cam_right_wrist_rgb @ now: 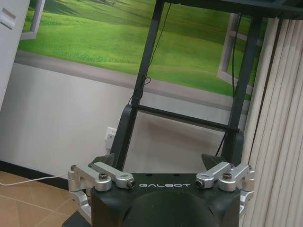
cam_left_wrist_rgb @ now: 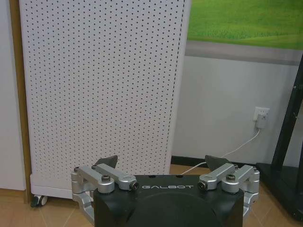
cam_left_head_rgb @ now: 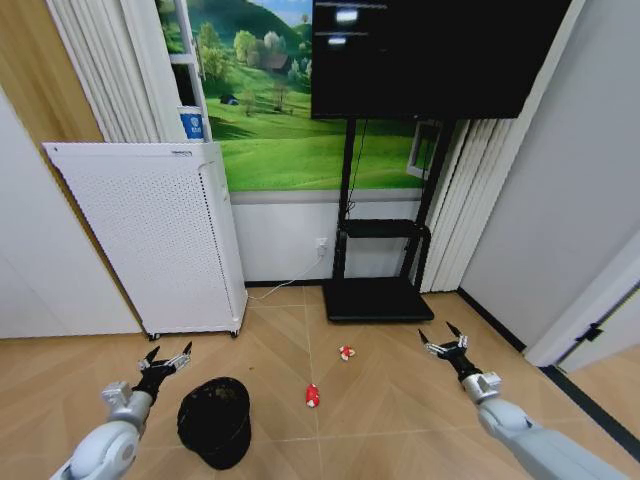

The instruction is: Pick up the trash bin and place the garbage on the floor into it.

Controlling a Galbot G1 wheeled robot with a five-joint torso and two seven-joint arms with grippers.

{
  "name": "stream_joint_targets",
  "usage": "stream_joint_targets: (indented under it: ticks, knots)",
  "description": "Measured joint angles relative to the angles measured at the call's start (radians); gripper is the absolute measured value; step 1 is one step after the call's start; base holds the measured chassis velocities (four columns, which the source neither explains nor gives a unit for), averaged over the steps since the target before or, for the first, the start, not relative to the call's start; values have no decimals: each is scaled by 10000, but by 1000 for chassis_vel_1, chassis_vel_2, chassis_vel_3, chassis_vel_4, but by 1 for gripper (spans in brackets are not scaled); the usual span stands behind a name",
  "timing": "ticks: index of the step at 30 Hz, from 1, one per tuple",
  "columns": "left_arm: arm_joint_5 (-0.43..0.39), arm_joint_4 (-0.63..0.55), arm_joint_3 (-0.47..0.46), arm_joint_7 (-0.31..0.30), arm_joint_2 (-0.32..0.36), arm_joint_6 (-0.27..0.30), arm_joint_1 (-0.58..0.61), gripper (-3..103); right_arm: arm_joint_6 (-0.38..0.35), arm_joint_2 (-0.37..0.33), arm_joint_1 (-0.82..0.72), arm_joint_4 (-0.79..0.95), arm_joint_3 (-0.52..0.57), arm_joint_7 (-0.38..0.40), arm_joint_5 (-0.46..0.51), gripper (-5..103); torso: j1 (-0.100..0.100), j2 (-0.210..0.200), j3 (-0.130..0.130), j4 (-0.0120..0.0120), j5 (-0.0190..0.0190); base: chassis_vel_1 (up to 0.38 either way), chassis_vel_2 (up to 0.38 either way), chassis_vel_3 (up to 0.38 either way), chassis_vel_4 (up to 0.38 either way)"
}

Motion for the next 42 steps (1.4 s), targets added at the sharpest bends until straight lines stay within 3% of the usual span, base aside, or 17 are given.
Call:
stream_joint_targets:
  ticks: [16, 42]
  knots:
    - [-99, -52, -97, -53, -84, 288, 143, 100, -33, 38, -64, 65, 65, 20, 17, 100, -5, -15, -12, 0, 1, 0, 0, 0, 0]
    - [-45, -91, -94, -140, -294, 316, 215, 100, 77, 196, -339, -38, 306, -186, -76, 100, -363, -1097, -734, -1, 1, 0, 0, 0, 0]
